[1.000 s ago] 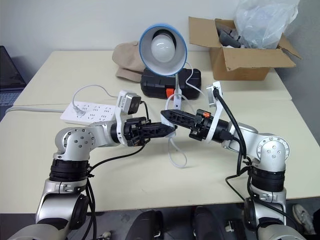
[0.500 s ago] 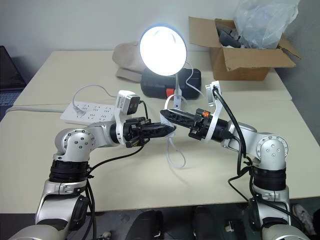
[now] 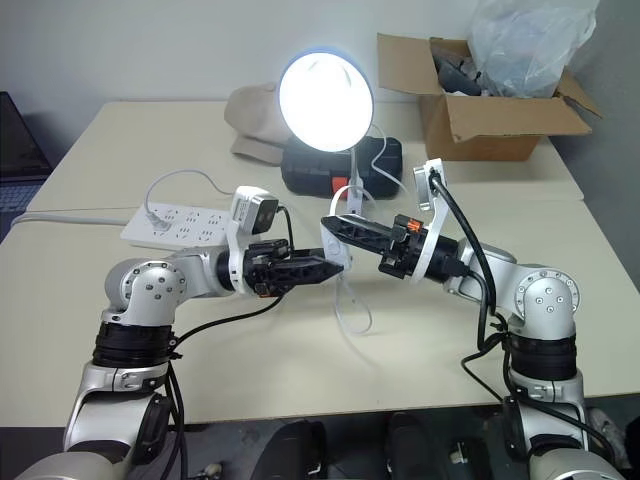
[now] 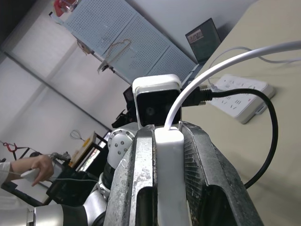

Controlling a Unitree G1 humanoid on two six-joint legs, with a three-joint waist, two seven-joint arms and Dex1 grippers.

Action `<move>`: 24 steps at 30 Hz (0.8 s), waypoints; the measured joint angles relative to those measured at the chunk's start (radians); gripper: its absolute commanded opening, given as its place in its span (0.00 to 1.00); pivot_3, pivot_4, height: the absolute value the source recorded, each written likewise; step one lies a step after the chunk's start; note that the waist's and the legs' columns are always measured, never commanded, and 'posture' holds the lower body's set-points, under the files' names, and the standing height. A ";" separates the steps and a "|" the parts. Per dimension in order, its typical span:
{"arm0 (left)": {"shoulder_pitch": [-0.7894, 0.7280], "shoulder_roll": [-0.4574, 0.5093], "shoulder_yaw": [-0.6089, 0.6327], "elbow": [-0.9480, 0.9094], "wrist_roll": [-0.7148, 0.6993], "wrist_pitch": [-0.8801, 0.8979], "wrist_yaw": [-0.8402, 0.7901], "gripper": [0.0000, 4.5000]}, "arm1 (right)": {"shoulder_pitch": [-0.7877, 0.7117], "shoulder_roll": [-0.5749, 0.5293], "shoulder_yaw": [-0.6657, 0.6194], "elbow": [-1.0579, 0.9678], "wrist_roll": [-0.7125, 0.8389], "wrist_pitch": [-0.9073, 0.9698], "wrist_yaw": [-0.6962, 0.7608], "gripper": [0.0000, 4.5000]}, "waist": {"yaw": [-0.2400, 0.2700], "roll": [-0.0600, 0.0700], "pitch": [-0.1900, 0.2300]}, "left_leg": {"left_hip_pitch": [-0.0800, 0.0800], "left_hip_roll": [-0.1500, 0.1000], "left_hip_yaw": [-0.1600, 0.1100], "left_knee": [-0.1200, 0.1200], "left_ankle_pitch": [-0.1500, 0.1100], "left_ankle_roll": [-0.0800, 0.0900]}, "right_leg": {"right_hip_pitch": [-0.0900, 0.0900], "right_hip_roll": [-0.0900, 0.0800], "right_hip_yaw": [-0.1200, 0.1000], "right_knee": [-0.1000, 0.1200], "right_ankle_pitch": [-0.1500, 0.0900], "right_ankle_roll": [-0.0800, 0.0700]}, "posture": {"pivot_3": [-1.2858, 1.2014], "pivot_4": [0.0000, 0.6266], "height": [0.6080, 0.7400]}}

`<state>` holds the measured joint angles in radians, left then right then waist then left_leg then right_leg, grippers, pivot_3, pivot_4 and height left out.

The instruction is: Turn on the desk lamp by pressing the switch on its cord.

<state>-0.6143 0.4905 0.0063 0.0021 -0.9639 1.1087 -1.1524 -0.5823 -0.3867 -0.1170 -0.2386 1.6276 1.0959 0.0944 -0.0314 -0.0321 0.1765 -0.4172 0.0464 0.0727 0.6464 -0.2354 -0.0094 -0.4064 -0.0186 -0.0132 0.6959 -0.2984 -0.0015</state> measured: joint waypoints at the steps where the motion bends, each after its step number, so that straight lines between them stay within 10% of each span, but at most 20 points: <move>1: 0.009 0.008 -0.001 -0.007 0.002 -0.002 -0.004 0.85 | 0.006 -0.004 0.000 0.004 -0.004 -0.001 0.003 0.09 | 0.000 0.000 0.000 | 0.000 0.000 0.000 0.000 0.000 0.000 | 0.000 0.000 0.000 0.000 0.000 0.000 | 0.52 0.24 1.00; 5: 0.046 0.055 -0.004 -0.073 0.033 -0.045 -0.019 0.99 | 0.016 -0.019 0.000 0.033 -0.047 -0.015 0.006 0.09 | -0.001 0.000 0.000 | 0.000 0.000 0.000 0.000 0.000 0.000 | 0.000 0.000 0.000 0.000 0.000 0.000 | 0.52 0.24 1.00; 24: 0.214 0.241 -0.016 -0.309 0.212 -0.325 -0.062 1.00 | -0.065 0.072 0.082 0.385 -0.609 -0.061 -0.118 0.09 | 0.002 0.000 0.000 | 0.000 0.000 0.001 0.000 0.000 0.000 | 0.000 0.000 0.001 -0.001 0.000 0.000 | 0.52 0.24 1.00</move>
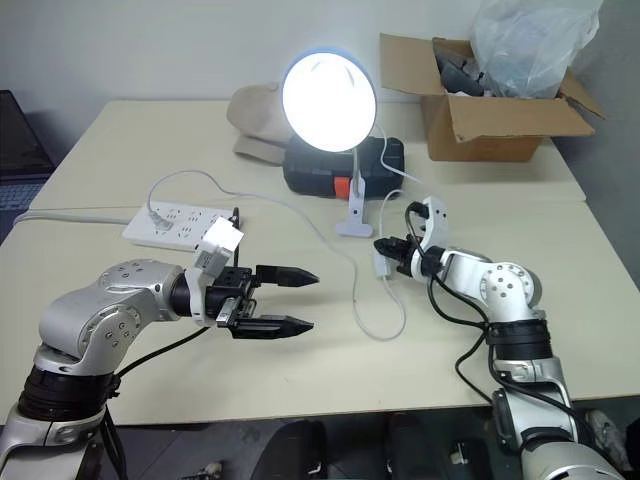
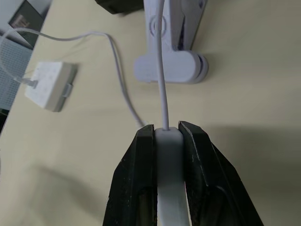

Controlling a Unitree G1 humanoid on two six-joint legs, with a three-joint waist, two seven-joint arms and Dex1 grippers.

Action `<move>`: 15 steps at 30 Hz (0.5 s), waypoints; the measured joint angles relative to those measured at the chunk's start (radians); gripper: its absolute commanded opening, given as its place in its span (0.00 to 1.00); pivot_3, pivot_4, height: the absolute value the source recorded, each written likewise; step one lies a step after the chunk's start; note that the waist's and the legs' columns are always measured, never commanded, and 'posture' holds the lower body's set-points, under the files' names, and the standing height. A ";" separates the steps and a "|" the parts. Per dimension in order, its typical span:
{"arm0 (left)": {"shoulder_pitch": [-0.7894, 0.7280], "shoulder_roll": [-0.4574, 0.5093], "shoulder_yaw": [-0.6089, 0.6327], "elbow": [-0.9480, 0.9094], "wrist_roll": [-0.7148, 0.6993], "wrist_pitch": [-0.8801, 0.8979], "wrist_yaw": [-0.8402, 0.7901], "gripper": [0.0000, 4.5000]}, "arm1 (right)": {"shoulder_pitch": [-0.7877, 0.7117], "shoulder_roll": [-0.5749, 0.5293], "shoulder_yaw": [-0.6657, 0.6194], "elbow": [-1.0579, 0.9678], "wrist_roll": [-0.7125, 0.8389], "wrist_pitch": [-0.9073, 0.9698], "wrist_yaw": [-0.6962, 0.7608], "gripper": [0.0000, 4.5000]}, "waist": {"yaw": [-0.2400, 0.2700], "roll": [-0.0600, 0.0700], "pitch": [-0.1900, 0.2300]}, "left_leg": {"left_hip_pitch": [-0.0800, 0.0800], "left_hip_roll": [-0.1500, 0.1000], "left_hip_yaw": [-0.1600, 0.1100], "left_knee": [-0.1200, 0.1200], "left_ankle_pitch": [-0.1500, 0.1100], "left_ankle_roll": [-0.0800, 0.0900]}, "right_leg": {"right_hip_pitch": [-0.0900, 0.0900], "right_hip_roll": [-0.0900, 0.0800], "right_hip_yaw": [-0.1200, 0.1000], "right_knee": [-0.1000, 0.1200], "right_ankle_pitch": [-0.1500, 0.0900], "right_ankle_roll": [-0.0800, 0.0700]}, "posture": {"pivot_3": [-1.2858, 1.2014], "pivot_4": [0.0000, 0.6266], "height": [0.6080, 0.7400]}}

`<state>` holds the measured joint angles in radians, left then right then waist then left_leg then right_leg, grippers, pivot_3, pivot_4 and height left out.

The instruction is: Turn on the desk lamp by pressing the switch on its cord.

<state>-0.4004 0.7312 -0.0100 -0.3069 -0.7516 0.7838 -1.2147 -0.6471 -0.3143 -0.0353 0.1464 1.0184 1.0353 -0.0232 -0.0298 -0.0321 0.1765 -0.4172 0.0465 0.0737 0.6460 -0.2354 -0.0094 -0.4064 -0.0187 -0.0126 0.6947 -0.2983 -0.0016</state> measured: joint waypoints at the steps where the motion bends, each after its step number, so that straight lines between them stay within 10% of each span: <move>1: 0.000 0.001 0.004 -0.004 -0.005 0.002 0.005 1.00 | -0.008 0.008 0.003 0.016 -0.031 -0.002 0.000 0.09 | 0.000 0.000 0.000 | 0.000 0.000 0.000 0.000 0.000 0.000 | 0.000 0.000 0.000 0.000 0.000 0.000 | 0.52 0.24 1.00; 15: 0.008 0.001 0.007 -0.008 -0.023 0.015 0.041 1.00 | -0.025 0.088 -0.104 0.012 -0.170 0.028 0.001 0.81 | -0.001 0.000 0.000 | 0.000 0.000 0.000 0.000 0.000 0.000 | 0.000 0.000 0.000 0.001 0.001 -0.001 | 0.52 0.24 1.00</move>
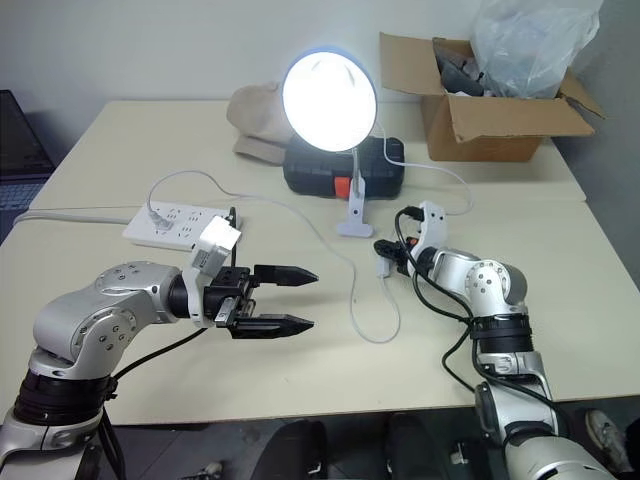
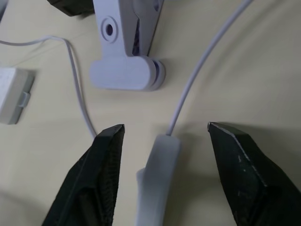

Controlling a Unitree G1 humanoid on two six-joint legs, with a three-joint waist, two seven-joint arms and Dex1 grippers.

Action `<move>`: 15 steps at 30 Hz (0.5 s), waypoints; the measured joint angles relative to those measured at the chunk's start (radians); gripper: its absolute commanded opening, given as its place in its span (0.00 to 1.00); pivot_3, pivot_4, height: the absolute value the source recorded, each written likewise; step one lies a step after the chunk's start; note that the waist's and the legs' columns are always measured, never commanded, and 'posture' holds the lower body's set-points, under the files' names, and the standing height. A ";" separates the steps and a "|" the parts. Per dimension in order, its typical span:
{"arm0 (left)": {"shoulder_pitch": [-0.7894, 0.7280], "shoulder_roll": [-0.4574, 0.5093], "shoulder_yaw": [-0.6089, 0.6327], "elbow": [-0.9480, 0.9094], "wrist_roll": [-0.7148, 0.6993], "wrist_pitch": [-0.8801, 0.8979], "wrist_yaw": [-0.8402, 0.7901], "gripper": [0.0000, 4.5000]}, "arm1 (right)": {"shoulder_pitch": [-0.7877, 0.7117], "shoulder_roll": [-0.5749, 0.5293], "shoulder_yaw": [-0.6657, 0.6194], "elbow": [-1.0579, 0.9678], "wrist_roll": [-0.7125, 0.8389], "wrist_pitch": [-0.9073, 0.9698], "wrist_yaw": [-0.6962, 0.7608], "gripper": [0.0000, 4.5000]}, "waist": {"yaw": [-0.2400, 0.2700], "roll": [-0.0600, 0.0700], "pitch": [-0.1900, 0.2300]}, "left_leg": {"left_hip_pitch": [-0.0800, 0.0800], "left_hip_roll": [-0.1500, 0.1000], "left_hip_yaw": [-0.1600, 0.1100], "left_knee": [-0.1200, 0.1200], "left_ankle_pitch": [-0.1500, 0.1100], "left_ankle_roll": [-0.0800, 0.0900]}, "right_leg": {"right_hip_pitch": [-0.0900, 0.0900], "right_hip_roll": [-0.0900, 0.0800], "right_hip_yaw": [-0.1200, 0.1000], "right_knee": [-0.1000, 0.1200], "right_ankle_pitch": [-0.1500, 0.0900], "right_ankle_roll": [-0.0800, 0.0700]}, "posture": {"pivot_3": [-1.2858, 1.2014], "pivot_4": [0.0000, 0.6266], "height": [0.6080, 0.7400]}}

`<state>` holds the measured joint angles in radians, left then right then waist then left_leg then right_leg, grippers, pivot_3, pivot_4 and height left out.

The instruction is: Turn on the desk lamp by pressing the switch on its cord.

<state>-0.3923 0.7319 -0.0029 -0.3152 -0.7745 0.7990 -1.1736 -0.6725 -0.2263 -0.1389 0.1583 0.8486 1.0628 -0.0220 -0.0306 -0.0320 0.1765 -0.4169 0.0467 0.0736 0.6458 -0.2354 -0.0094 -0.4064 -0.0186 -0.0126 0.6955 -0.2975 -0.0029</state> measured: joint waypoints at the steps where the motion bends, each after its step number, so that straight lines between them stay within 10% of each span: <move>1: -0.001 -0.001 0.000 0.004 0.002 -0.001 0.006 1.00 | 0.000 0.001 -0.012 -0.016 0.003 0.008 0.000 0.86 | 0.000 0.000 0.000 | 0.000 0.000 0.000 0.000 0.000 0.000 | 0.000 0.000 0.000 0.000 0.000 0.000 | 0.52 0.24 1.00; 4: -0.019 -0.036 0.008 0.038 0.026 -0.036 0.047 1.00 | 0.016 -0.014 -0.042 -0.085 0.015 0.038 0.004 0.99 | 0.003 0.000 0.000 | 0.000 0.000 0.000 0.000 0.000 0.000 | 0.000 0.000 0.000 0.000 0.000 0.000 | 0.52 0.24 1.00; 15: -0.159 -0.056 0.002 0.347 0.336 -0.465 0.076 1.00 | 0.241 -0.380 0.071 -0.467 -0.069 -0.057 0.395 0.99 | -0.001 0.000 0.000 | -0.002 0.001 0.000 -0.001 0.000 0.000 | 0.000 0.002 0.000 -0.005 -0.001 0.001 | 0.52 0.24 1.00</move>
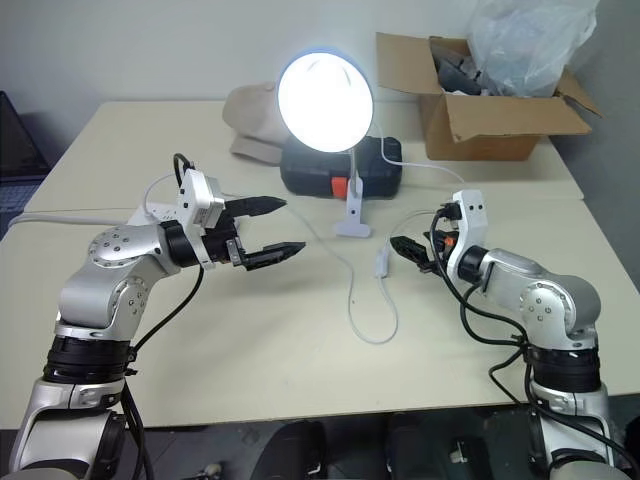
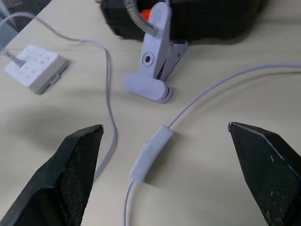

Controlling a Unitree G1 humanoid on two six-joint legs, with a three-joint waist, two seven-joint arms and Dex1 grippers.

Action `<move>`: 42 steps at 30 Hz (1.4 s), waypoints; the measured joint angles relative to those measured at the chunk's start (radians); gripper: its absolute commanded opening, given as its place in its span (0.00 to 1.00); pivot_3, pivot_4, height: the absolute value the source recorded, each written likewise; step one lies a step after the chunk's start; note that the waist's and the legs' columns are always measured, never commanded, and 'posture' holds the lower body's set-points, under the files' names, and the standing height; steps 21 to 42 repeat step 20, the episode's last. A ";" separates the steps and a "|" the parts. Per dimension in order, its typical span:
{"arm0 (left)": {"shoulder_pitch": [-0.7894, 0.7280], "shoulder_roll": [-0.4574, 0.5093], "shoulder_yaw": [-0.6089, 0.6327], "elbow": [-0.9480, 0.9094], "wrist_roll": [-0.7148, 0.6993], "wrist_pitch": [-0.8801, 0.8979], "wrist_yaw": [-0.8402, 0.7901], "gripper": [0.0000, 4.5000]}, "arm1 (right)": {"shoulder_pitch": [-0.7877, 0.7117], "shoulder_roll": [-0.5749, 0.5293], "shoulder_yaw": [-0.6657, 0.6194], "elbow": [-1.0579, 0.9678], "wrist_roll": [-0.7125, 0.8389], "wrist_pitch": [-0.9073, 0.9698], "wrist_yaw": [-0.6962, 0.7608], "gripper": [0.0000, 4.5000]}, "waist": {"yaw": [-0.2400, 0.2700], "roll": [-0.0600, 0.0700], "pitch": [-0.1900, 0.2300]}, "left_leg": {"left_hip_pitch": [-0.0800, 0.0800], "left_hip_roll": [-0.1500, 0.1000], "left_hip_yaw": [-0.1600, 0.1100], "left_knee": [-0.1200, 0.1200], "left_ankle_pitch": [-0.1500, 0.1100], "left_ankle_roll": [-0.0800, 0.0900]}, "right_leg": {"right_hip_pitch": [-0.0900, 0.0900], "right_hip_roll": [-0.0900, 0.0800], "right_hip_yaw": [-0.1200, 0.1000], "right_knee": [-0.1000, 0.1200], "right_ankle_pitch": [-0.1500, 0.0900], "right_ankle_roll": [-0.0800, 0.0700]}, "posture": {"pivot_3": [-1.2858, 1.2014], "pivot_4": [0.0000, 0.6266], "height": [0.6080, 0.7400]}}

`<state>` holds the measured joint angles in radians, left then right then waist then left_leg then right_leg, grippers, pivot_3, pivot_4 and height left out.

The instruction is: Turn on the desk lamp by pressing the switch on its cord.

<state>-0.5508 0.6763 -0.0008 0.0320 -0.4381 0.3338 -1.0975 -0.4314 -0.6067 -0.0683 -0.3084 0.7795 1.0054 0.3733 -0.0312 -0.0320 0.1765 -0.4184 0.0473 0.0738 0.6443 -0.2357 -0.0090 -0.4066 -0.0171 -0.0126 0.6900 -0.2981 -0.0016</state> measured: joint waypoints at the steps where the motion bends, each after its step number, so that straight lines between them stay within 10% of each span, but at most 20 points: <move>1: 0.015 0.048 -0.002 -0.006 -0.022 0.046 -0.039 1.00 | 0.064 -0.115 0.025 -0.052 -0.035 -0.058 0.104 0.99 | 0.001 0.001 0.000 | -0.001 0.000 0.000 0.000 0.000 0.000 | 0.000 0.000 -0.001 -0.002 -0.001 0.002 | 0.52 0.24 1.00; 17: 0.215 0.281 0.147 -0.248 -0.196 0.396 -0.071 1.00 | 0.260 -0.493 -0.215 -0.134 -0.056 -0.302 0.690 0.99 | 0.003 -0.001 0.001 | 0.001 0.000 -0.002 0.001 0.000 0.000 | 0.004 -0.001 -0.001 -0.005 -0.001 0.006 | 0.52 0.24 1.00; 42: 0.228 0.281 0.145 -0.259 -0.197 0.394 -0.076 1.00 | 0.265 -0.495 -0.212 -0.133 -0.077 -0.329 0.718 0.99 | 0.004 -0.001 0.001 | 0.001 -0.001 -0.002 0.002 0.000 0.000 | 0.004 -0.001 -0.001 -0.005 0.000 0.006 | 0.52 0.24 1.00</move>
